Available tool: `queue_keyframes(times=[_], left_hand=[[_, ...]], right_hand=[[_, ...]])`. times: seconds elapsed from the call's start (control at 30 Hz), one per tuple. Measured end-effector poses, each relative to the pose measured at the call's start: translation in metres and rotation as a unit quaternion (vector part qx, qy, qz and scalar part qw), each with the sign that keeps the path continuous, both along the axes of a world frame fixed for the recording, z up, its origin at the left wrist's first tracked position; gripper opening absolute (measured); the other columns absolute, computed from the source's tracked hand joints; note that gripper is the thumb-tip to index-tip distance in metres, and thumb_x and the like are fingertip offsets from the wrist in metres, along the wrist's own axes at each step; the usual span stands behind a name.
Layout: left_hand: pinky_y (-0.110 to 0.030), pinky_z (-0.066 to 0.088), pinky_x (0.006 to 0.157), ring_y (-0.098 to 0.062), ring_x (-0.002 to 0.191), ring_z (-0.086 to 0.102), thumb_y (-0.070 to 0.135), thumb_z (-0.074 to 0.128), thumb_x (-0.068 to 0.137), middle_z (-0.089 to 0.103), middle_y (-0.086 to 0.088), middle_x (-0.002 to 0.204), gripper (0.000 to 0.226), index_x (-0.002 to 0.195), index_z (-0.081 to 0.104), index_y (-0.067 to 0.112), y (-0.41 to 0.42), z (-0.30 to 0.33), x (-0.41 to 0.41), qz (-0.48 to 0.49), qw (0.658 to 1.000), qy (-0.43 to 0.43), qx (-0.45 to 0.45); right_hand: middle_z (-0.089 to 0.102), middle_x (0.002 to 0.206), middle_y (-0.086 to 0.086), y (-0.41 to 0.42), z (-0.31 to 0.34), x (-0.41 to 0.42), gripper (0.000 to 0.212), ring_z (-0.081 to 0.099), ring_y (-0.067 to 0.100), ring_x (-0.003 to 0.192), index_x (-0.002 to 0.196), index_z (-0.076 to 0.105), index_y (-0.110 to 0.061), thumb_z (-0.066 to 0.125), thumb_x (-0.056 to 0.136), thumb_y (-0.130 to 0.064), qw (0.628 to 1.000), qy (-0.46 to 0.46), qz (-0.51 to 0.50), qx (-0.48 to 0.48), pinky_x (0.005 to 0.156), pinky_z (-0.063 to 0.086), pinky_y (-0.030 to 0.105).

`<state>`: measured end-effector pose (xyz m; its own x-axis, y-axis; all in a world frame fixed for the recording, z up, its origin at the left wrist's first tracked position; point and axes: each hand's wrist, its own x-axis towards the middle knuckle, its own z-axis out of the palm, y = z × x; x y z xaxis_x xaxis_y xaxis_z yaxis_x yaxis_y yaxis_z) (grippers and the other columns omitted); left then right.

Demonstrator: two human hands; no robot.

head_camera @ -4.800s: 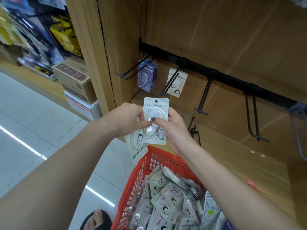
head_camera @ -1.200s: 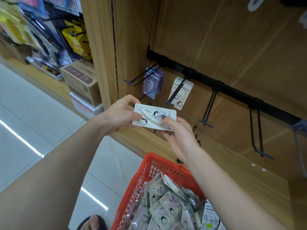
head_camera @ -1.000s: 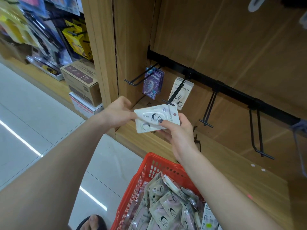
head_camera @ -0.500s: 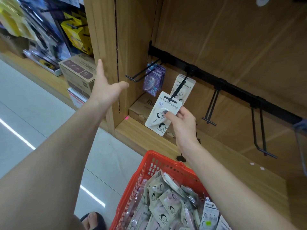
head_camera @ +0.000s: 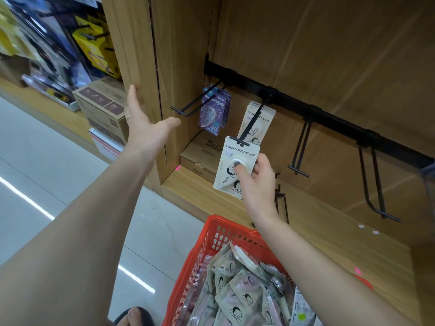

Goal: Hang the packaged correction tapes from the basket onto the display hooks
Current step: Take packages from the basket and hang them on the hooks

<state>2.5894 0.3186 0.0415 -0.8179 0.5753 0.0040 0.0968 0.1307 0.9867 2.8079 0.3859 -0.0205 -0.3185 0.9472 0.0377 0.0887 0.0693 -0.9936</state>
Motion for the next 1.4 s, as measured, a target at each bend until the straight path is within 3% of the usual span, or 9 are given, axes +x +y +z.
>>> queue_keyframes(times=[0.1, 0.47, 0.6, 0.73, 0.87, 1.0, 1.17, 1.27, 1.4], left_hand=[[-0.048, 0.025, 0.128, -0.025, 0.159, 0.017, 0.015, 0.082, 0.087, 0.009, 0.001, 0.174, 0.111, 0.165, 0.006, 0.032, 0.002, -0.001, 0.001, 0.01, 1.0, 0.007, 0.005], [-0.038, 0.029, 0.118, -0.025, 0.155, 0.02, 0.022, 0.088, 0.079, 0.012, -0.004, 0.171, 0.115, 0.163, 0.01, 0.033, 0.008, -0.007, -0.002, 0.016, 1.0, 0.014, 0.017], [-0.047, 0.032, 0.121, -0.029, 0.149, 0.027, 0.024, 0.088, 0.078, 0.016, -0.009, 0.163, 0.112, 0.16, 0.012, 0.033, 0.013, -0.007, -0.004, 0.045, 0.999, 0.03, 0.003], [-0.048, 0.025, 0.124, -0.03, 0.154, 0.021, 0.02, 0.09, 0.077, 0.007, -0.011, 0.169, 0.127, 0.165, 0.0, 0.035, 0.017, -0.016, -0.006, 0.038, 0.998, 0.042, -0.008], [-0.047, 0.018, 0.125, -0.031, 0.156, 0.016, 0.013, 0.085, 0.081, 0.006, -0.013, 0.17, 0.123, 0.165, -0.002, 0.032, 0.031, -0.025, -0.005, 0.087, 0.993, 0.078, -0.014], [-0.054, 0.017, 0.126, -0.037, 0.154, 0.021, 0.007, 0.07, 0.091, 0.017, -0.016, 0.168, 0.105, 0.166, 0.001, 0.031, 0.044, -0.034, -0.007, 0.154, 0.979, 0.128, -0.025], [-0.045, 0.036, 0.112, -0.035, 0.142, 0.04, 0.013, 0.054, 0.104, 0.039, -0.014, 0.158, 0.078, 0.166, 0.01, 0.028, 0.047, -0.054, -0.014, 0.229, 0.946, 0.225, -0.043], [-0.044, 0.038, 0.109, -0.034, 0.141, 0.04, 0.016, 0.051, 0.105, 0.039, -0.01, 0.159, 0.076, 0.167, 0.008, 0.027, 0.048, -0.058, -0.015, 0.238, 0.939, 0.245, -0.049], [-0.032, 0.033, 0.104, -0.031, 0.138, 0.043, 0.013, 0.05, 0.105, 0.042, -0.007, 0.155, 0.076, 0.167, 0.009, 0.025, 0.05, -0.057, -0.012, 0.24, 0.941, 0.238, -0.038]], right_hand=[[0.076, 0.109, -0.017, 0.0, -0.002, -0.002, 0.02, 0.073, 0.001, 0.1, 0.109, 0.063, -0.029, 0.066, 0.098, -0.012, 1.0, 0.003, 0.004, 0.003, 0.074, 0.059, 0.019], [0.077, 0.107, -0.011, 0.003, -0.002, -0.009, 0.022, 0.073, 0.009, 0.101, 0.105, 0.062, -0.033, 0.067, 0.098, -0.013, 1.0, -0.007, -0.005, 0.017, 0.088, 0.063, 0.044], [0.077, 0.104, -0.01, 0.013, 0.0, -0.011, 0.019, 0.074, 0.009, 0.097, 0.105, 0.062, -0.031, 0.066, 0.099, -0.014, 1.0, -0.011, -0.001, 0.002, 0.082, 0.064, 0.041], [0.076, 0.102, -0.012, 0.037, 0.002, -0.021, 0.02, 0.073, 0.002, 0.093, 0.105, 0.062, -0.035, 0.065, 0.101, -0.015, 0.999, -0.02, -0.027, -0.031, 0.079, 0.06, 0.028], [0.075, 0.109, -0.001, 0.068, 0.002, -0.033, 0.013, 0.073, 0.018, 0.1, 0.113, 0.063, -0.019, 0.065, 0.1, -0.015, 0.994, -0.016, -0.088, -0.057, 0.085, 0.061, 0.04], [0.075, 0.111, 0.001, 0.087, -0.007, -0.037, 0.02, 0.07, 0.017, 0.09, 0.115, 0.064, -0.015, 0.066, 0.101, -0.028, 0.988, 0.003, -0.135, -0.076, 0.062, 0.05, 0.025], [0.073, 0.106, -0.003, 0.102, -0.02, -0.044, 0.032, 0.067, 0.015, 0.091, 0.118, 0.066, -0.015, 0.066, 0.1, -0.041, 0.983, -0.013, -0.17, -0.074, 0.075, 0.055, 0.031], [0.068, 0.097, -0.01, 0.109, -0.022, -0.048, 0.037, 0.065, 0.011, 0.088, 0.118, 0.066, -0.016, 0.066, 0.098, -0.047, 0.979, -0.024, -0.182, -0.085, 0.082, 0.058, 0.038], [0.068, 0.112, -0.001, 0.112, -0.019, -0.052, 0.047, 0.066, 0.024, 0.103, 0.128, 0.06, -0.015, 0.067, 0.097, -0.05, 0.974, -0.043, -0.191, -0.113, 0.092, 0.055, 0.039]])
